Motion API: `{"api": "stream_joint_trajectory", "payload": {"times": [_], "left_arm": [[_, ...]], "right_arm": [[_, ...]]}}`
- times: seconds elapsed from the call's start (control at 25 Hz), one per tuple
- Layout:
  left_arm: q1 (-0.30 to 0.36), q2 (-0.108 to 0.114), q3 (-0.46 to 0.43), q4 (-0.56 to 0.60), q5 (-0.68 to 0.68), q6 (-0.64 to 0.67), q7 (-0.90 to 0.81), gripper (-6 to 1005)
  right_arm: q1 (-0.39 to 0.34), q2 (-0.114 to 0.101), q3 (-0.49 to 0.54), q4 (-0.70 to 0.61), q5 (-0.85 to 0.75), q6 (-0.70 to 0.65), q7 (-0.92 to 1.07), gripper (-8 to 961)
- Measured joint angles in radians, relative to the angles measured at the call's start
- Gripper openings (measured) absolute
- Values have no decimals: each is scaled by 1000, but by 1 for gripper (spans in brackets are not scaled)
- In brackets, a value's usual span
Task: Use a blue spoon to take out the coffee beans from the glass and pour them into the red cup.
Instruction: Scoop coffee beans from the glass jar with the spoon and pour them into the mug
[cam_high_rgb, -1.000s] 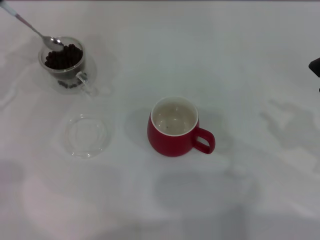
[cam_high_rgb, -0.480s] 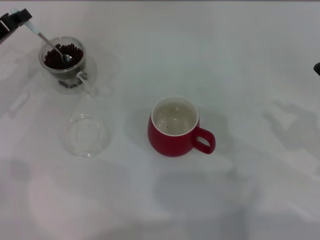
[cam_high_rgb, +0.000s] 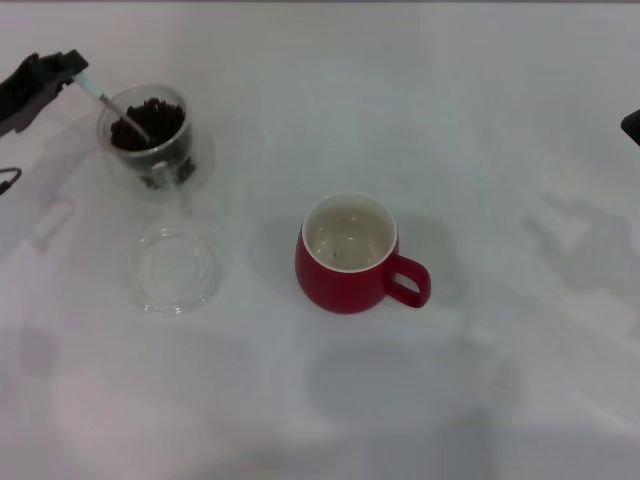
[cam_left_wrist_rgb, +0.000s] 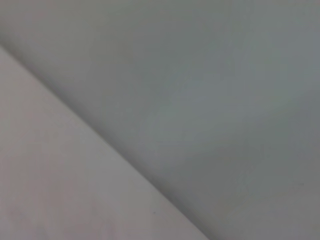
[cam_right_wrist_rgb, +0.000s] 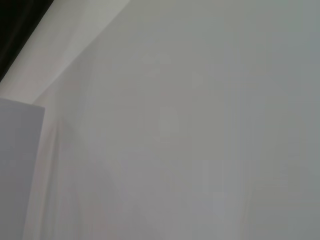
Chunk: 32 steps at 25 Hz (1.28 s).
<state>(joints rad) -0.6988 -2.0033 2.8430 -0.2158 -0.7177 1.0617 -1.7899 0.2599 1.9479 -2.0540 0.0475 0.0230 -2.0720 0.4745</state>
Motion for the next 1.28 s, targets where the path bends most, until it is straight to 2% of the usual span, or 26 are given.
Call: {"api": "stream_joint_trajectory", "payload": {"times": [0.68,1.04,1.28], "left_arm": [[78,-4,-5,29,-89,60,-161,121],[120,-4,-4,25,-147,81,-161,121],[146,-2,-4,18,-192,139,-100,120]], "right_arm": [[5,-14,0,2,0,17,7,417],[12,-18,0,2,0,21,14,418],[19,-20,0,0,0,21,15,419]]}}
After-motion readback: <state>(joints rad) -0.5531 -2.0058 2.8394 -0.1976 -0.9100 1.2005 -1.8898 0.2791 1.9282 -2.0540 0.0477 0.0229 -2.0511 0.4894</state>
